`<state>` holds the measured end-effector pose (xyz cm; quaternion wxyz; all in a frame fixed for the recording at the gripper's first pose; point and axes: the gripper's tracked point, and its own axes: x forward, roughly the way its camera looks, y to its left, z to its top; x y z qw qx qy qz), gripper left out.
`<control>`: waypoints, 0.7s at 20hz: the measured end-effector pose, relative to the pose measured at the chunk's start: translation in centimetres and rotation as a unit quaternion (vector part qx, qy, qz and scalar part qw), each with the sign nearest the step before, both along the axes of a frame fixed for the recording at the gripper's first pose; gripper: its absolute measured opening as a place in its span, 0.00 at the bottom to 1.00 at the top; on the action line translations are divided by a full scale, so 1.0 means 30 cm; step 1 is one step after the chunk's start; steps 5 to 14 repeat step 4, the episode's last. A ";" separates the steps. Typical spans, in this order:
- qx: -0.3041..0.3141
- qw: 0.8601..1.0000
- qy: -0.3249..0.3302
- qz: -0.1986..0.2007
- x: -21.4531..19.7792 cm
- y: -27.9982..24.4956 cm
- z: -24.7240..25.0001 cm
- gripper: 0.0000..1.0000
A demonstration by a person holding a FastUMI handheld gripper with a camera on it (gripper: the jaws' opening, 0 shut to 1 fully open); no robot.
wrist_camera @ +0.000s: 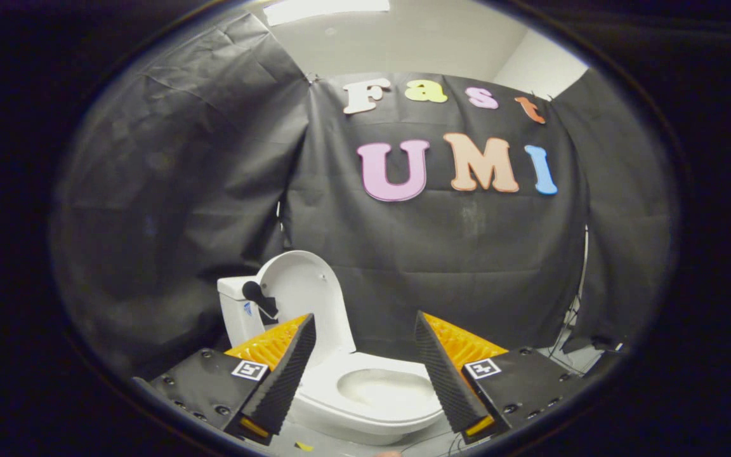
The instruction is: Open the toilet lid.
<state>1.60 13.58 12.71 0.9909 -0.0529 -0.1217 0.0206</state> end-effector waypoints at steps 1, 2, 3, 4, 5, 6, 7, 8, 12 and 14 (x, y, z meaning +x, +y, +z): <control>0.001 1.000 0.002 0.008 0.004 0.005 -0.009 0.97; 0.002 1.000 0.002 0.011 0.008 0.009 -0.008 0.97; 0.003 1.000 0.001 0.011 0.010 0.003 -0.005 0.97; 0.007 1.000 0.001 0.010 0.012 -0.006 0.001 0.97; 0.007 1.000 0.001 0.010 0.012 -0.006 0.001 0.97; 0.007 1.000 0.001 0.010 0.012 -0.006 0.001 0.97; 0.007 1.000 0.001 0.010 0.012 -0.006 0.001 0.97; 0.007 1.000 0.001 0.010 0.012 -0.006 0.001 0.97; 0.007 1.000 0.001 0.010 0.012 -0.006 0.001 0.97; 0.007 1.000 0.001 0.010 0.012 -0.006 0.001 0.97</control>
